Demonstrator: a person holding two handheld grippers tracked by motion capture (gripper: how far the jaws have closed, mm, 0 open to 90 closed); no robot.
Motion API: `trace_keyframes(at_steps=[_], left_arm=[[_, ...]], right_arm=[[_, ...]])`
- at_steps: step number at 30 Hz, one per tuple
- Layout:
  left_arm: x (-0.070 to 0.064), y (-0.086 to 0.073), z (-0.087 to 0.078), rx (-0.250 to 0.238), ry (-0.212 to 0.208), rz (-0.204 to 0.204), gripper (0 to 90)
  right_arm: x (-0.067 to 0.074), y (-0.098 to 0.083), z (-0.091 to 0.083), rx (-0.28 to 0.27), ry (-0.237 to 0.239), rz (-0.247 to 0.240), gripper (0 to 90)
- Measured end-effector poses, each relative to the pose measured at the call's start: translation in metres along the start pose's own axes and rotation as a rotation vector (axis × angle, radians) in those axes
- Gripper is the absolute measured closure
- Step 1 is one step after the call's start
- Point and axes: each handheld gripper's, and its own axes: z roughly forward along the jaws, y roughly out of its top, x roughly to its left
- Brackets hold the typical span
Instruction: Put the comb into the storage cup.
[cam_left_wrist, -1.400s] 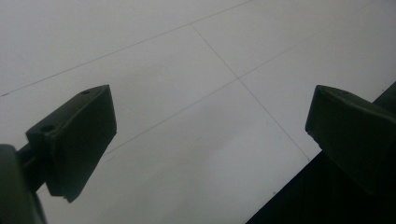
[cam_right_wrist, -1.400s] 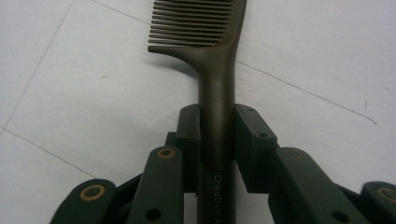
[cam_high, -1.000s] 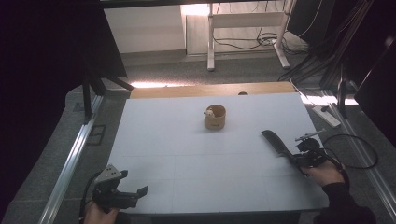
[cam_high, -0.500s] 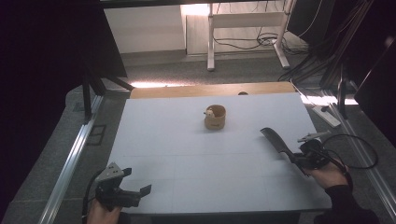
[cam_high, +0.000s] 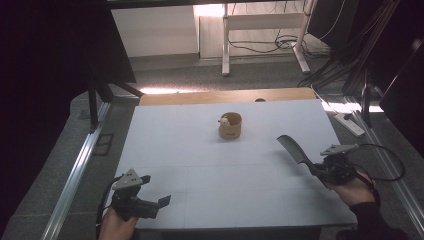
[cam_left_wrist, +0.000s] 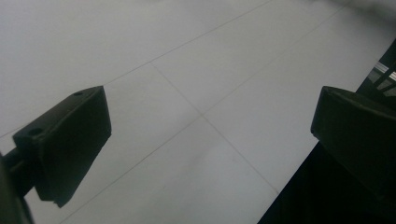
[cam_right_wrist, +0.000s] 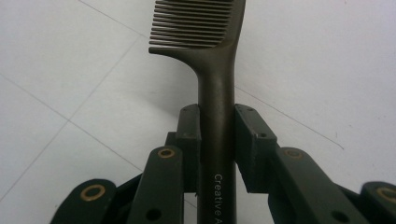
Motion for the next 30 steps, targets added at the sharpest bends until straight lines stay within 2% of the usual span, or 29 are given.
trace_keyframes(at_steps=[14, 20, 25, 30], left_arm=[[-0.003, 0.025, 0.014, 0.006, -0.025, 0.048, 0.0], [-0.002, 0.036, 0.019, 0.0, -0.048, 0.04, 0.0], [0.0, 0.044, 0.023, -0.018, -0.07, -0.002, 0.0], [0.0, 0.052, 0.028, -0.02, -0.09, -0.001, 0.0]], right_arm=[[0.015, 0.003, -0.009, -0.062, 0.032, -0.069, 72.8], [0.02, 0.003, -0.012, -0.09, 0.039, -0.097, 72.8], [0.024, 0.004, -0.014, -0.105, 0.042, -0.116, 72.8], [0.028, 0.006, -0.015, -0.121, 0.054, -0.132, 72.8]])
